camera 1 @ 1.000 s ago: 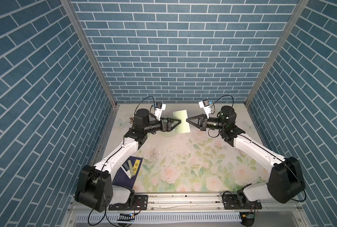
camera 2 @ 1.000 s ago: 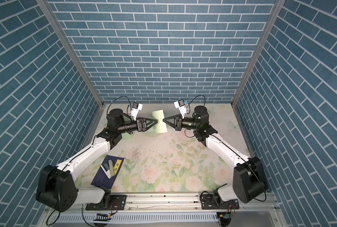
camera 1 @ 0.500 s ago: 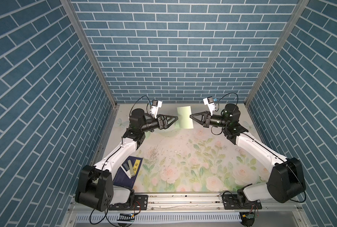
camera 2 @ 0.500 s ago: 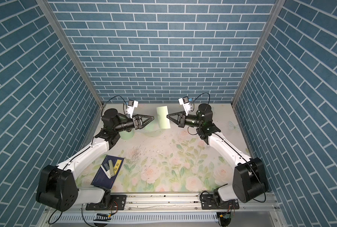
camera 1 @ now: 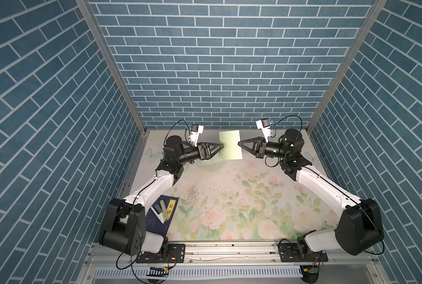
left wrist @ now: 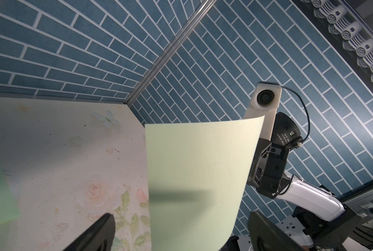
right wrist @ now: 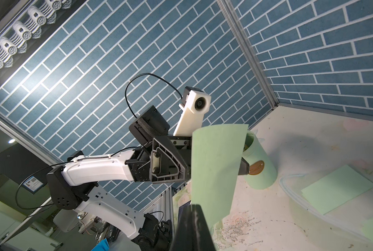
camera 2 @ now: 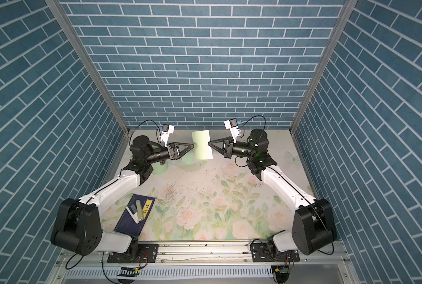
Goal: Fold the square paper along the opposite sides
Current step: Pick up the paper from the center of the board.
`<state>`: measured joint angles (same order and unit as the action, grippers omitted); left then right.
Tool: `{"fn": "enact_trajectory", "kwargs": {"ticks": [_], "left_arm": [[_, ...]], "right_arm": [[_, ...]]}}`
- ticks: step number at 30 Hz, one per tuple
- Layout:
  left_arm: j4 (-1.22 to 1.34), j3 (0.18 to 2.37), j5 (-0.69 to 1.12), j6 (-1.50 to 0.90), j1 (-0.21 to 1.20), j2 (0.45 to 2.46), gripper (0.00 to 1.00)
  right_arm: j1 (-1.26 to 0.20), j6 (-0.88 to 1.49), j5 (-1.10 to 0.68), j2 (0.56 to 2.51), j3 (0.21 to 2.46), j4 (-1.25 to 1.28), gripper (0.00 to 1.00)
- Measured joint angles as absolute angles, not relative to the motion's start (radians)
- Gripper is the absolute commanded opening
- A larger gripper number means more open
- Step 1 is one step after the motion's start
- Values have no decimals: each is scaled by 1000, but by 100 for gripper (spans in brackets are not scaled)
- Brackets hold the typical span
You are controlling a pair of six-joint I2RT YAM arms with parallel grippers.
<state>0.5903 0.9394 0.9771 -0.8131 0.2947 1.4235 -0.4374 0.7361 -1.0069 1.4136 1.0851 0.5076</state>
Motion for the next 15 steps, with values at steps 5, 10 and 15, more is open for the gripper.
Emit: {"fn": "enact_trajectory", "kwargs": {"ticks": [5, 10, 15], "left_arm": [[631, 939, 986, -831, 310, 1423, 97], [644, 939, 989, -847, 315, 1423, 72], [646, 939, 989, -836, 315, 1423, 38]], "right_arm": [[-437, 780, -1014, 1431, 1085, 577, 0], [-428, 798, -1021, 1462, 1085, 614, 0], [-389, 807, -1022, 1472, 1072, 622, 0]]}}
